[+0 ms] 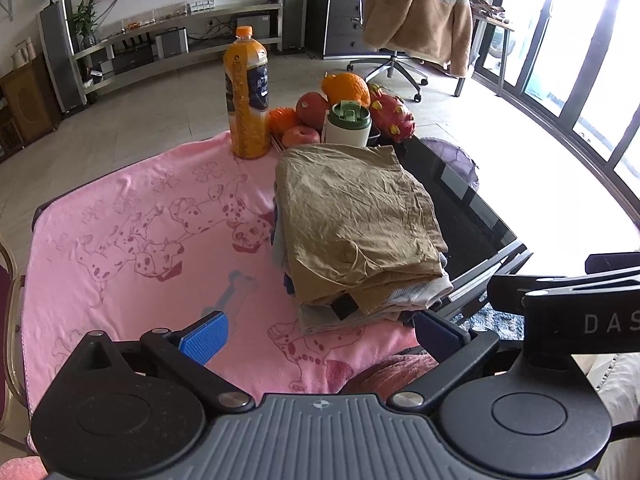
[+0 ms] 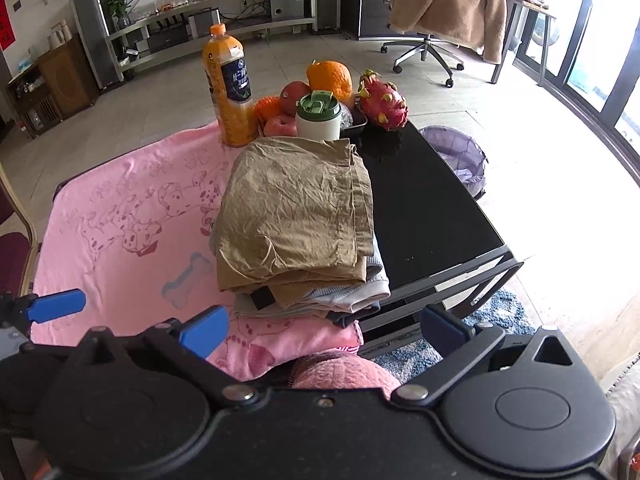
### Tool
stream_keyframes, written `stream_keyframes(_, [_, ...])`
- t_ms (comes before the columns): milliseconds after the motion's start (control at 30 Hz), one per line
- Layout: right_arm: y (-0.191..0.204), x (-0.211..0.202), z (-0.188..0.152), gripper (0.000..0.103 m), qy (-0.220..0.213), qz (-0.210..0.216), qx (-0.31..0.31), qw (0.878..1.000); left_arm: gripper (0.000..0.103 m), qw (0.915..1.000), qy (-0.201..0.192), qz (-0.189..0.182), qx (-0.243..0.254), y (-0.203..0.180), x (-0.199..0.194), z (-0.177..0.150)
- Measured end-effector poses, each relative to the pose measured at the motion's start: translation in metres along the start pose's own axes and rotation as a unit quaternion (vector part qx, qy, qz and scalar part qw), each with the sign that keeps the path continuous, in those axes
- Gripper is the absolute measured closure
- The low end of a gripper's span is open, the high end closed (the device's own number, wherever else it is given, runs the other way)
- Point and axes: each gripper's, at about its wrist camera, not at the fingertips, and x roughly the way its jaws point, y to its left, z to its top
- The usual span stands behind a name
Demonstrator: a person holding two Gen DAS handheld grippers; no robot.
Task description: Fold clothes
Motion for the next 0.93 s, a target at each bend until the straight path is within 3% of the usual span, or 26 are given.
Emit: stream_keyframes(933, [-0.008, 0.003, -0.006, 0.0, 0.007, -0.007, 0.007, 1.0, 0.001, 1.0, -0.001, 0.001, 0.004, -0.008, 0.005, -0.006])
